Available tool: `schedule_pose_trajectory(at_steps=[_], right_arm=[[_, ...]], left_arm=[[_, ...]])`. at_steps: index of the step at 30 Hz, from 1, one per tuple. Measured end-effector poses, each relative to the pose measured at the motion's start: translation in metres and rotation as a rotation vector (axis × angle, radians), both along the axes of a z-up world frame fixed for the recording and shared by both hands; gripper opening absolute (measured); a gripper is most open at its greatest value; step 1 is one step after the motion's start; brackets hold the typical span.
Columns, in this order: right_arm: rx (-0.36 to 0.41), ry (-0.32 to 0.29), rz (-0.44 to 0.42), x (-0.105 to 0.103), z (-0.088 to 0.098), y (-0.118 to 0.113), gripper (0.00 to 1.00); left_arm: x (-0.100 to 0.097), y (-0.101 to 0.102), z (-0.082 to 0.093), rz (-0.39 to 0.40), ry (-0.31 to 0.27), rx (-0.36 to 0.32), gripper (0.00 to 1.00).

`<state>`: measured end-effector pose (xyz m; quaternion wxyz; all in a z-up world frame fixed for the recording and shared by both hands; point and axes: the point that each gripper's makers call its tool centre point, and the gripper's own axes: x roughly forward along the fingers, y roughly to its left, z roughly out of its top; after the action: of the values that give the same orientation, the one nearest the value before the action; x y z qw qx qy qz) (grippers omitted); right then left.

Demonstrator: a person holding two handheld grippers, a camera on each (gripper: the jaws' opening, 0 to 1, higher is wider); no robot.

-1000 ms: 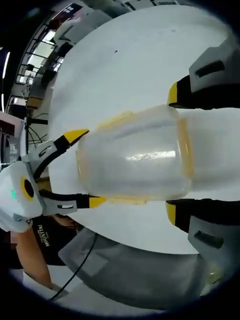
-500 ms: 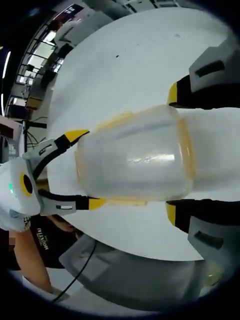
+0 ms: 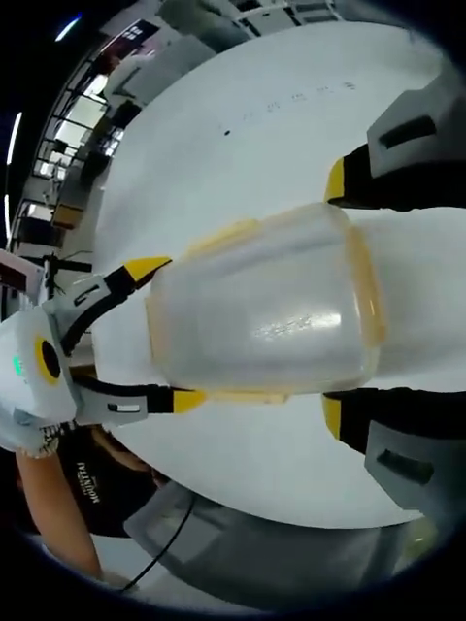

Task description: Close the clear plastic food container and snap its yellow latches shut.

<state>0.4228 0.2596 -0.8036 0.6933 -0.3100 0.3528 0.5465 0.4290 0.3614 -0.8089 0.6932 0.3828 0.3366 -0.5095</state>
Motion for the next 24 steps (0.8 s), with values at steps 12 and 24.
schedule_pose_trajectory(at_steps=[12, 24], right_arm=[[0.015, -0.01, -0.033, 0.018, 0.0, 0.002, 0.73], [0.023, -0.016, -0.039, 0.021, 0.001, 0.002, 0.73]], left_arm=[[0.02, 0.001, 0.001, 0.01, -0.057, 0.008, 0.75], [0.024, 0.001, 0.0, 0.016, -0.084, 0.011, 0.76]])
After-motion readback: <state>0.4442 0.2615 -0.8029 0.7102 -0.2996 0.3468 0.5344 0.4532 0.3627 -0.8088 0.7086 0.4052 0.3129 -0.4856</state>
